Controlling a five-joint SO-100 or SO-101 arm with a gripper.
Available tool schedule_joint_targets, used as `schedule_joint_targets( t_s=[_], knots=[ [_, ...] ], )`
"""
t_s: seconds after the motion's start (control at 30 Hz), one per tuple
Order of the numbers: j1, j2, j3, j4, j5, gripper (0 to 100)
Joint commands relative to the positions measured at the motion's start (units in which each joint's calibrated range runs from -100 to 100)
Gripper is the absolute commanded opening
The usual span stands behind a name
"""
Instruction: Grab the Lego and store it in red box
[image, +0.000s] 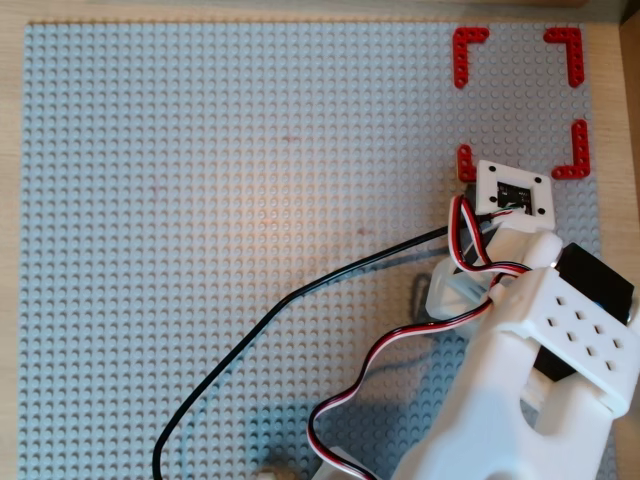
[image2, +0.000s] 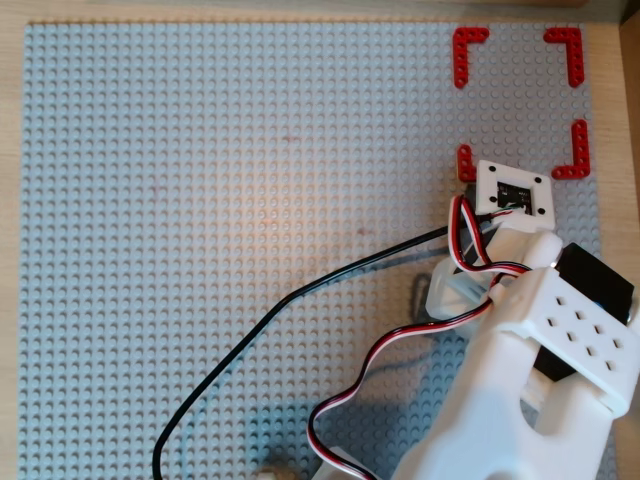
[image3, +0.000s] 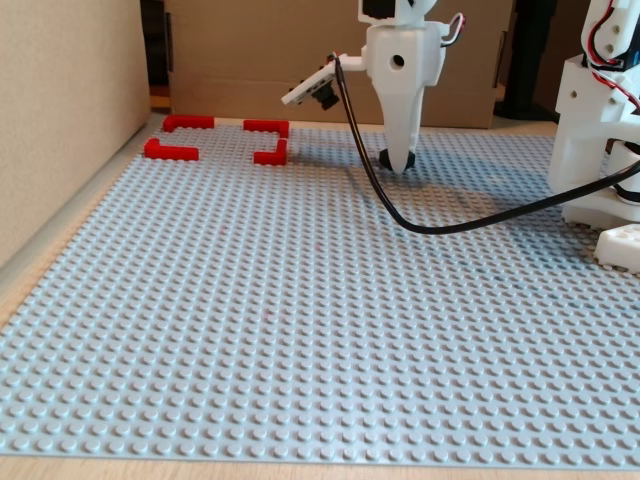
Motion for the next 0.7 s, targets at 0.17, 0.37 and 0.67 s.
schedule_joint_targets(
  t_s=[0.17, 0.37, 0.67],
  knots=[
    [-0.1, 0.3, -0.1, -2.4, 0.2, 14],
    [0.2, 0.3, -1.6, -2.5, 0.1, 13],
    [0.2, 0.2, -4.5, -0.5, 0.1, 10]
  ],
)
